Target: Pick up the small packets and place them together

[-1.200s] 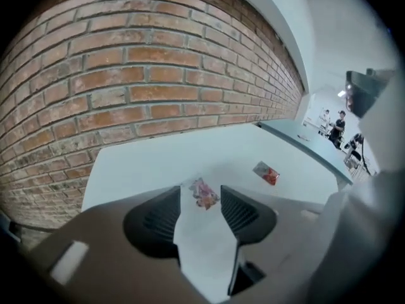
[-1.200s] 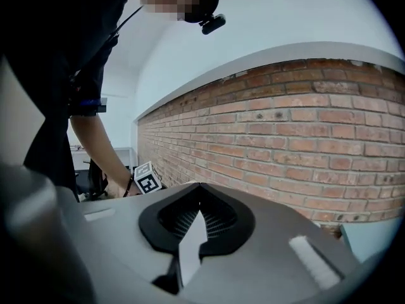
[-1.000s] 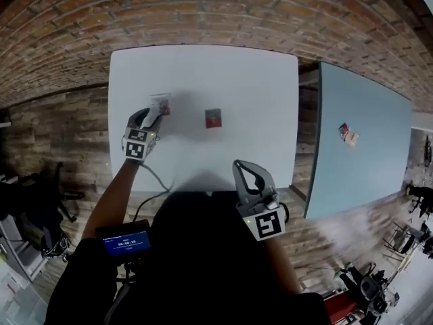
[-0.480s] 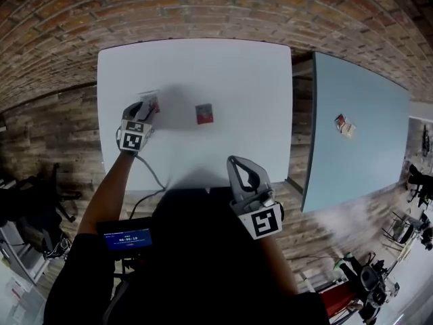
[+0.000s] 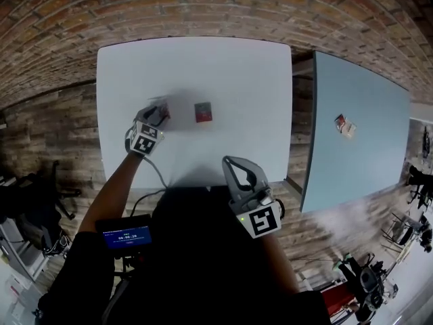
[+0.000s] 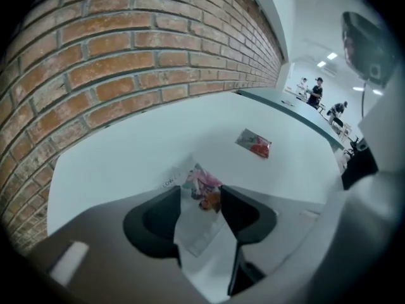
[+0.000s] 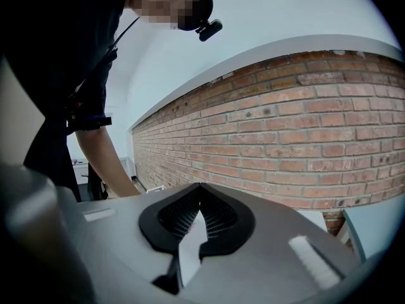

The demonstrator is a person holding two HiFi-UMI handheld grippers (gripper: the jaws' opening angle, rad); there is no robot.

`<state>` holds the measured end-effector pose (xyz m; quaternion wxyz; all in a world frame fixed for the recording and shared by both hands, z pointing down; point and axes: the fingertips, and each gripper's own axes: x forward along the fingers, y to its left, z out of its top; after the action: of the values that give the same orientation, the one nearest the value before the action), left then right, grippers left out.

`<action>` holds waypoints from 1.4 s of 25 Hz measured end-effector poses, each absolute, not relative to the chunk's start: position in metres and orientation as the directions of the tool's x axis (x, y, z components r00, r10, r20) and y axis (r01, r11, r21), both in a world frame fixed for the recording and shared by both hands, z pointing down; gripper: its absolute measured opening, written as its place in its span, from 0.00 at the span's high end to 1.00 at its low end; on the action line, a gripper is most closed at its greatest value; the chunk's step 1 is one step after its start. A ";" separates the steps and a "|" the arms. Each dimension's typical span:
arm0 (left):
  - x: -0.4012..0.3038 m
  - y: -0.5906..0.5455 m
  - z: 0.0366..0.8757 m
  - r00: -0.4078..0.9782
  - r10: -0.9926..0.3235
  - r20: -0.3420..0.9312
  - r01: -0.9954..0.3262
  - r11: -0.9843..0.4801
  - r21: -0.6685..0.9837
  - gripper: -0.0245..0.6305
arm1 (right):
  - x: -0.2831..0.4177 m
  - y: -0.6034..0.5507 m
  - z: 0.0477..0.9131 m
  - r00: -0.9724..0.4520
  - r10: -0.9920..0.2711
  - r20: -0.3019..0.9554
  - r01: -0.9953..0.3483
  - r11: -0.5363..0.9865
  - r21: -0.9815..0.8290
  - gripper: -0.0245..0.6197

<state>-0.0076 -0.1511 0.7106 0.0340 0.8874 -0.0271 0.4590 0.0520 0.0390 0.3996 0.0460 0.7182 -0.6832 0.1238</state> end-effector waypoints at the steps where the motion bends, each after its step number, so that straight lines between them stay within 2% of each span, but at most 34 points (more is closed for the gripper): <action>1: -0.006 -0.144 0.711 0.574 0.000 0.819 -0.057 -0.998 0.040 0.66 | 0.052 0.038 0.400 0.034 -0.970 0.240 -0.992 -0.061 -0.107 0.96; 14: 0.020 -0.096 0.711 0.566 0.075 0.821 0.040 -0.997 0.063 0.66 | 0.066 0.067 0.409 0.102 -0.958 0.269 -0.985 -0.136 -0.109 0.96; 24: 0.028 -0.093 0.711 0.565 0.046 0.824 -0.025 -0.997 0.072 0.66 | 0.078 0.085 0.412 0.124 -0.955 0.268 -0.979 -0.162 -0.123 0.96; 33: 0.032 -0.095 0.659 0.733 0.007 0.680 -0.136 -0.978 0.156 0.65 | 0.082 0.089 0.415 0.111 -0.965 0.236 -0.978 -0.149 -0.149 0.96; 34: 0.029 -0.095 0.650 0.750 -0.009 0.661 -0.158 -0.974 0.165 0.67 | 0.082 0.090 0.413 0.114 -0.966 0.231 -0.977 -0.151 -0.152 0.96; 35: 0.025 -0.096 0.638 0.767 -0.041 0.641 -0.189 -0.968 0.165 0.77 | 0.082 0.090 0.411 0.114 -0.967 0.229 -0.976 -0.152 -0.154 0.96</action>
<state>0.0248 -0.0956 0.6379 0.1105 0.9333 -0.0617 0.3360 0.0823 0.0900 0.4115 0.0171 0.7462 -0.6509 0.1383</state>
